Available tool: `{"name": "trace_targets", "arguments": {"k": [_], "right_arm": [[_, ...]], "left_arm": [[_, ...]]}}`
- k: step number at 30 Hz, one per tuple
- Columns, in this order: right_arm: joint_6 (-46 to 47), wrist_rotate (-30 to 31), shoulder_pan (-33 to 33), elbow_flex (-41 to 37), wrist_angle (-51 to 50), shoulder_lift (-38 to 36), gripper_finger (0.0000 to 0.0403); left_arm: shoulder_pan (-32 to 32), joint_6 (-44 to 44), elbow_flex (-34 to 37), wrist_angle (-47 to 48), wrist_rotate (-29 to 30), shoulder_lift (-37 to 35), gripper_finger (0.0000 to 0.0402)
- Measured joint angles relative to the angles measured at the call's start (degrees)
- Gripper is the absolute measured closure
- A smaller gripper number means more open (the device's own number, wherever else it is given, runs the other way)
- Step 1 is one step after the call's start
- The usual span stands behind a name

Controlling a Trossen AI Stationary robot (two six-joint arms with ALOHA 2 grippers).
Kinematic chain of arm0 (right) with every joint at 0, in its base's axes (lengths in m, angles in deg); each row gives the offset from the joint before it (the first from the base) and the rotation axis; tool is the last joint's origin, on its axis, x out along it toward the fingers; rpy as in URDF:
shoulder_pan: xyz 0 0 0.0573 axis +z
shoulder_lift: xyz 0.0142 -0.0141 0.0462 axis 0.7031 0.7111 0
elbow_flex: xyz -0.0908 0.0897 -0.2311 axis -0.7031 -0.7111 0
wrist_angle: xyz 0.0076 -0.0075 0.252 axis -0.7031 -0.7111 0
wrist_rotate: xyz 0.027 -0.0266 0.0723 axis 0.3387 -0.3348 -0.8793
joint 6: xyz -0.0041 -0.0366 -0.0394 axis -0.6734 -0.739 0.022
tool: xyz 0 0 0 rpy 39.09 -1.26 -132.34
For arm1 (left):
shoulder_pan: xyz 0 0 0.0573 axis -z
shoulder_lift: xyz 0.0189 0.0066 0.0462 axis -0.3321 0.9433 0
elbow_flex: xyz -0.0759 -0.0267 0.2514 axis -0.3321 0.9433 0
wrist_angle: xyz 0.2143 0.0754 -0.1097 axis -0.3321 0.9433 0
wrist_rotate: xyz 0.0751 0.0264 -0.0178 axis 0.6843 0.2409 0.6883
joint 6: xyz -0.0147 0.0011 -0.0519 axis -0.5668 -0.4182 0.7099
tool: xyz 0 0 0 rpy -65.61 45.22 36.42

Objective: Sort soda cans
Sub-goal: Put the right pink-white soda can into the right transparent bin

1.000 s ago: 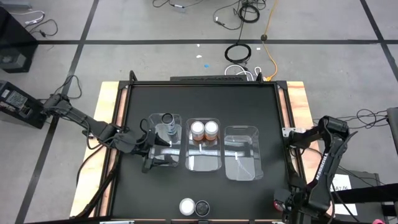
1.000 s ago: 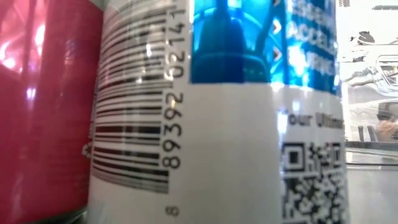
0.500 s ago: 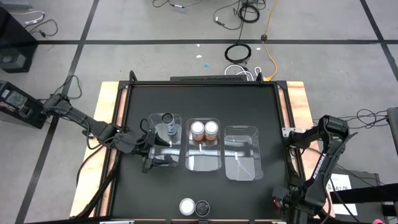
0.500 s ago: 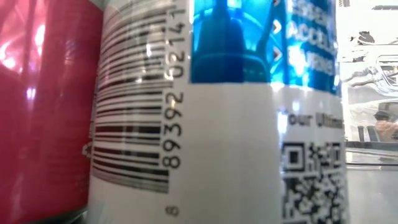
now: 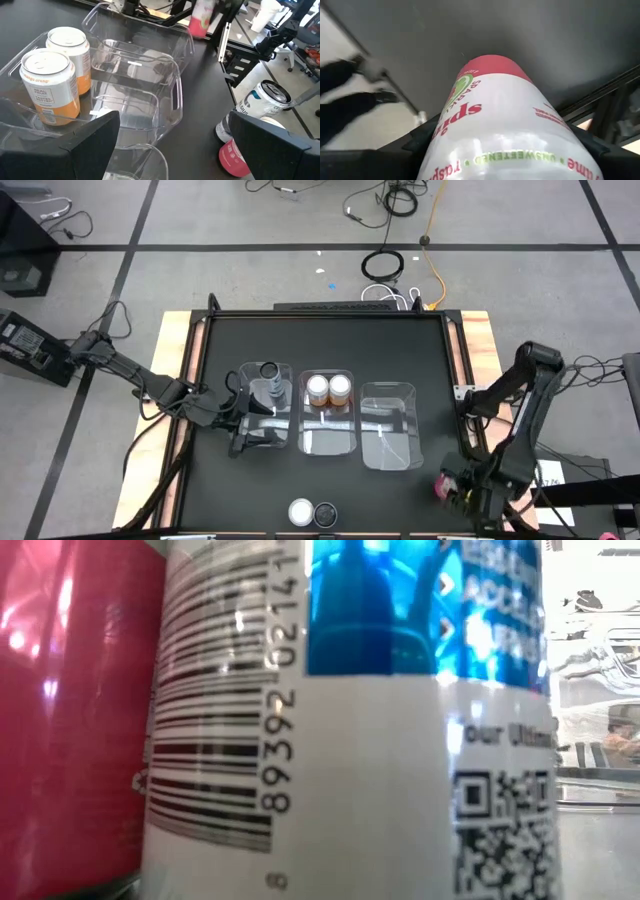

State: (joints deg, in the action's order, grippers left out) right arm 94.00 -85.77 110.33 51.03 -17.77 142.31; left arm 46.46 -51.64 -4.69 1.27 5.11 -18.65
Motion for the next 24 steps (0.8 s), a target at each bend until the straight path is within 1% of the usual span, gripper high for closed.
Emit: {"name": "trace_targets", "arguments": {"k": [3,6,9,12,15,19,24], "right_arm": [[-0.2,3.5,-1.0,1.1,-2.1,-4.7,0.0126],[-2.3,10.2,-2.1,3.6,-5.3,-8.3,0.0126],[-4.5,15.7,-4.0,7.4,-10.4,-10.4,0.0126],[-8.2,18.0,-7.9,11.0,-15.8,-11.1,0.0126],[-16.1,18.0,-14.3,12.9,-17.3,-11.3,0.0126],[-29.2,17.1,-24.1,13.4,-15.7,-11.1,0.0126],[-42.6,11.2,-36.4,13.4,-15.2,-9.2,0.0125]], "left_arm": [[0.0,0.0,0.0,0.0,0.0,0.0,0.0017],[0.0,0.0,0.0,0.0,0.0,0.0,0.0017],[0.0,0.0,0.0,0.0,0.0,0.0,0.0017],[0.0,0.0,0.0,0.0,0.0,0.0,0.0017],[0.0,0.0,0.0,0.0,0.0,0.0,0.0017],[0.0,0.0,0.0,0.2,0.0,0.0,0.0017],[0.0,-0.1,0.0,0.2,0.0,0.0,0.0017]]}}
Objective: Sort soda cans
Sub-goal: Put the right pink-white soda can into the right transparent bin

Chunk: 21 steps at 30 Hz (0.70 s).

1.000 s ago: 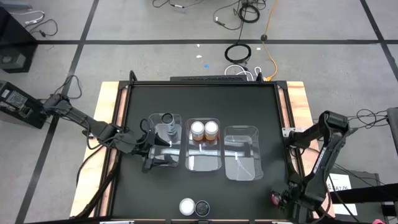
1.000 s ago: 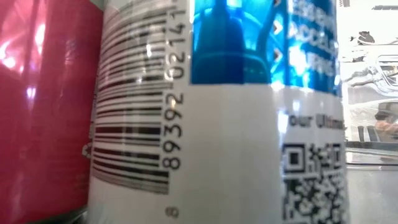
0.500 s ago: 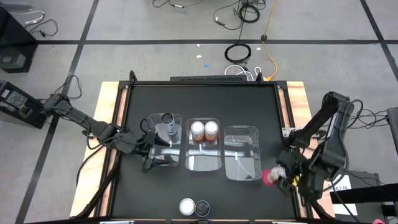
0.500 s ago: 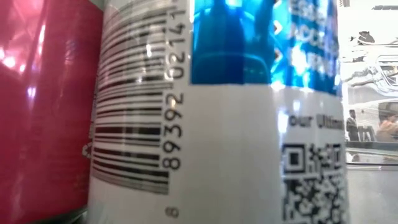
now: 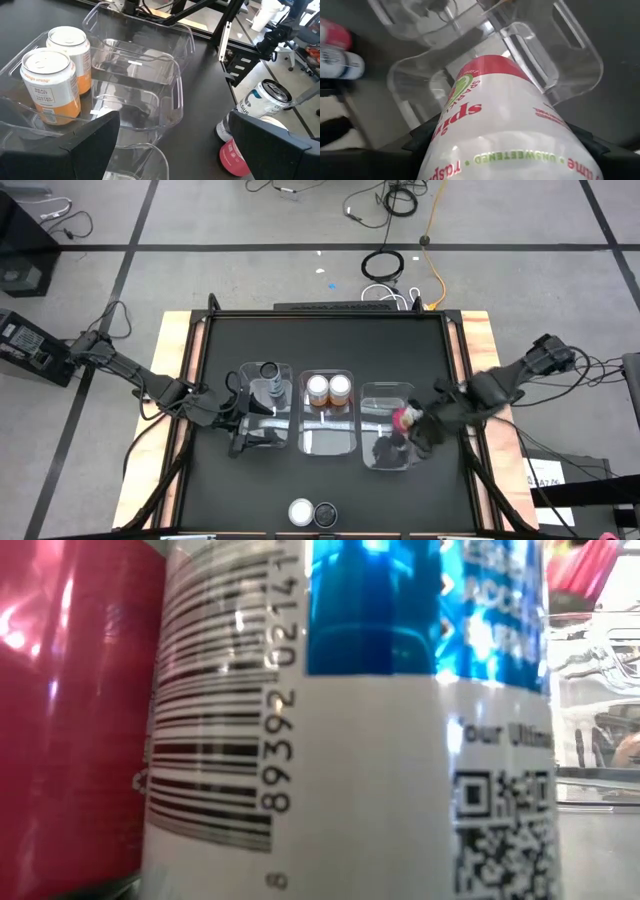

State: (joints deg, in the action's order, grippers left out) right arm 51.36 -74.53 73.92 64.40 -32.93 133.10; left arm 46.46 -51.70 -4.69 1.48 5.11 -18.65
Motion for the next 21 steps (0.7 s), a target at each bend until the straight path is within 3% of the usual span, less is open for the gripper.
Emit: {"name": "trace_targets", "arguments": {"k": [9,14,21], "right_arm": [[-17.9,-4.7,-14.3,-1.5,-0.3,4.3,0.0124],[-22.7,-11.0,-19.3,-8.3,6.9,4.5,0.0124],[-24.6,-14.0,-24.1,-16.4,13.1,4.6,0.0124]], "left_arm": [[0.0,0.0,0.0,0.0,0.0,0.0,0.0017],[0.0,0.0,0.0,0.0,0.0,0.0,0.0017],[0.0,0.0,0.0,0.1,0.0,0.0,0.0017]]}}
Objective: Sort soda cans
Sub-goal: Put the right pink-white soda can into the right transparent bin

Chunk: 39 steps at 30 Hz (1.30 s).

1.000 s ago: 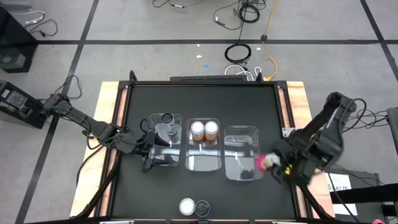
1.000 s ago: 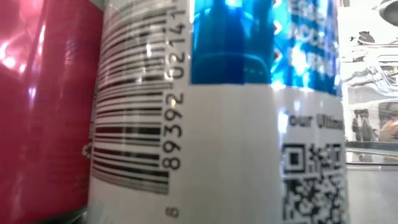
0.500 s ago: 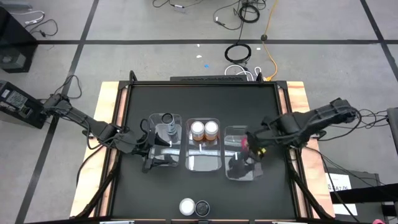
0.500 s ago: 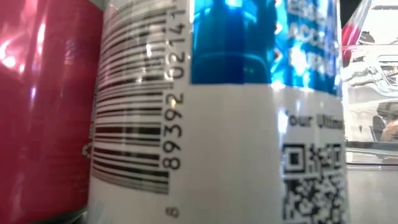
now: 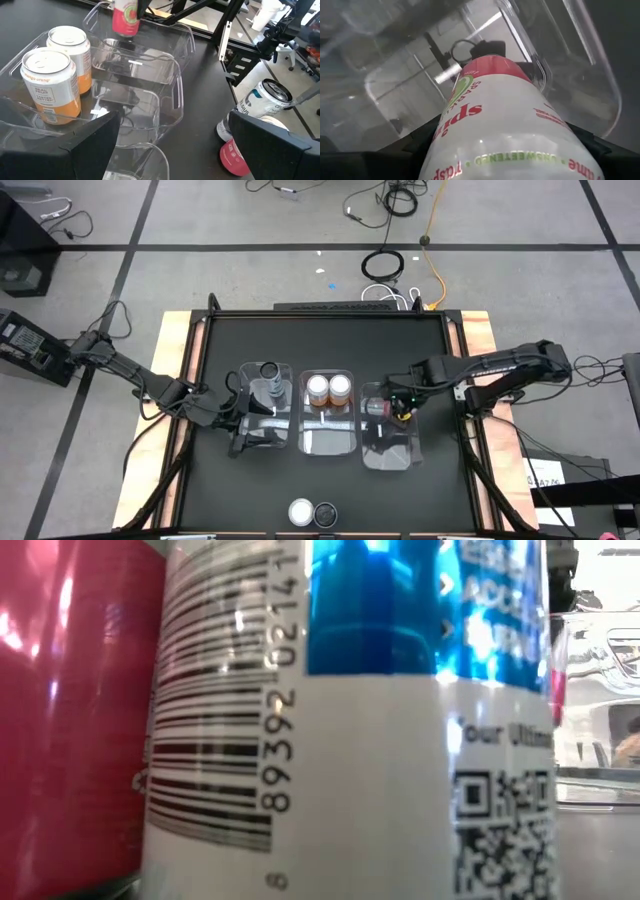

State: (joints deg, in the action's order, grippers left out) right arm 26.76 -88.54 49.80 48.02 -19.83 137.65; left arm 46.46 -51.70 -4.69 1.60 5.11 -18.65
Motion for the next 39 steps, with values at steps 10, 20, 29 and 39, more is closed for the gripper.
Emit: {"name": "trace_targets", "arguments": {"k": [10,20,29,39], "right_arm": [[0.9,-2.0,-5.2,-3.0,1.2,4.5,0.0123],[-0.6,-0.3,-5.6,-2.9,1.6,12.2,0.0103],[-0.7,1.2,-5.7,-2.9,2.7,12.0,0.0075],[-0.6,1.2,-5.7,-2.9,1.9,12.0,0.0073]], "left_arm": [[0.0,0.0,0.0,0.3,0.0,0.0,0.0017],[0.0,0.4,0.0,1.0,0.1,0.0,0.0017],[0.0,0.4,0.0,1.0,0.2,0.0,0.0017],[0.0,0.4,0.0,1.0,0.2,0.0,0.0017]]}}
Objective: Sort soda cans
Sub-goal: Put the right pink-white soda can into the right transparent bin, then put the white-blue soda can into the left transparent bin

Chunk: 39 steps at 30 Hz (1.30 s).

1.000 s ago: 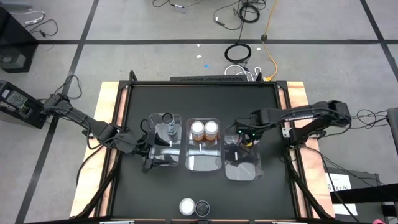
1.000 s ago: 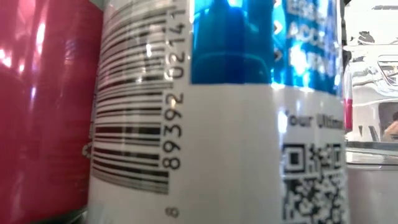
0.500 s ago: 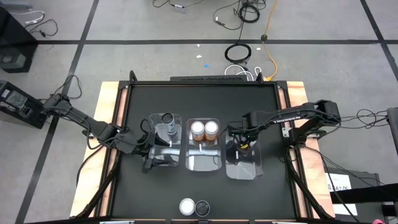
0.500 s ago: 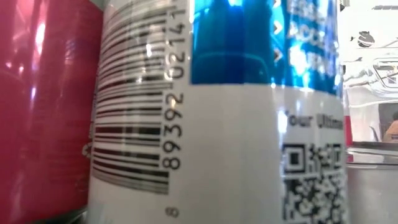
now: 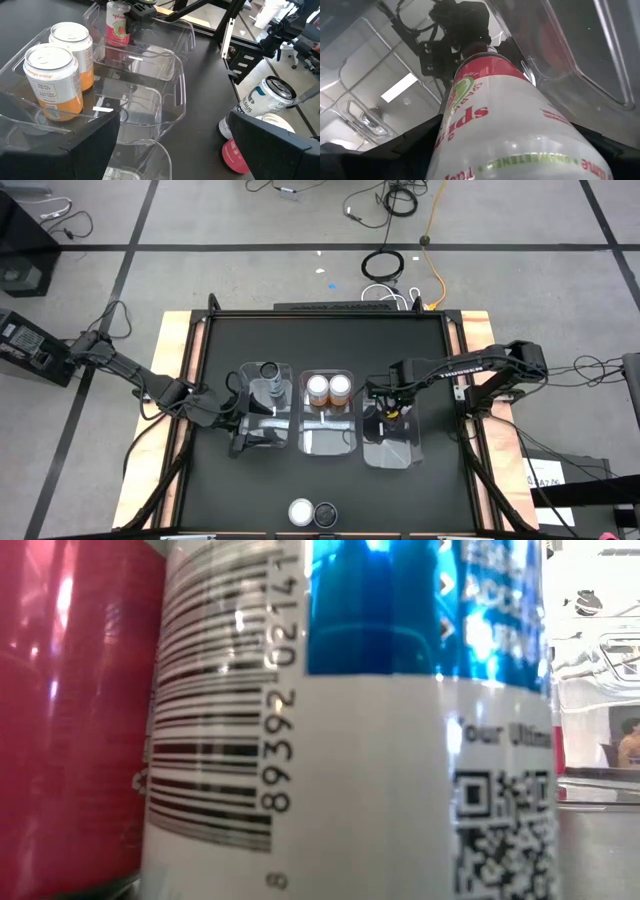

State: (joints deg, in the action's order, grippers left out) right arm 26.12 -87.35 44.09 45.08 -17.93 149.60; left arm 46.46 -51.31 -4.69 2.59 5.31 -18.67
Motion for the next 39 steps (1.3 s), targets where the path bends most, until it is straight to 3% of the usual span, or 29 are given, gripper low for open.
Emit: {"name": "trace_targets", "arguments": {"k": [11,23,29,39], "right_arm": [[-1.7,-0.3,0.0,0.0,0.1,0.0,0.0071],[-2.0,-0.4,0.0,0.4,-1.0,0.0,0.0033],[-4.1,0.1,0.0,7.2,-7.5,0.0,0.0032],[-3.8,1.7,1.5,26.5,-20.7,-0.5,0.0032]], "left_arm": [[0.0,0.0,0.0,0.0,0.0,0.0,0.0017],[0.0,0.0,0.0,0.0,0.0,0.0,0.0017],[0.0,0.0,0.0,0.0,0.0,0.0,0.0017],[0.0,0.0,0.0,0.0,0.0,0.0,0.0017]]}}
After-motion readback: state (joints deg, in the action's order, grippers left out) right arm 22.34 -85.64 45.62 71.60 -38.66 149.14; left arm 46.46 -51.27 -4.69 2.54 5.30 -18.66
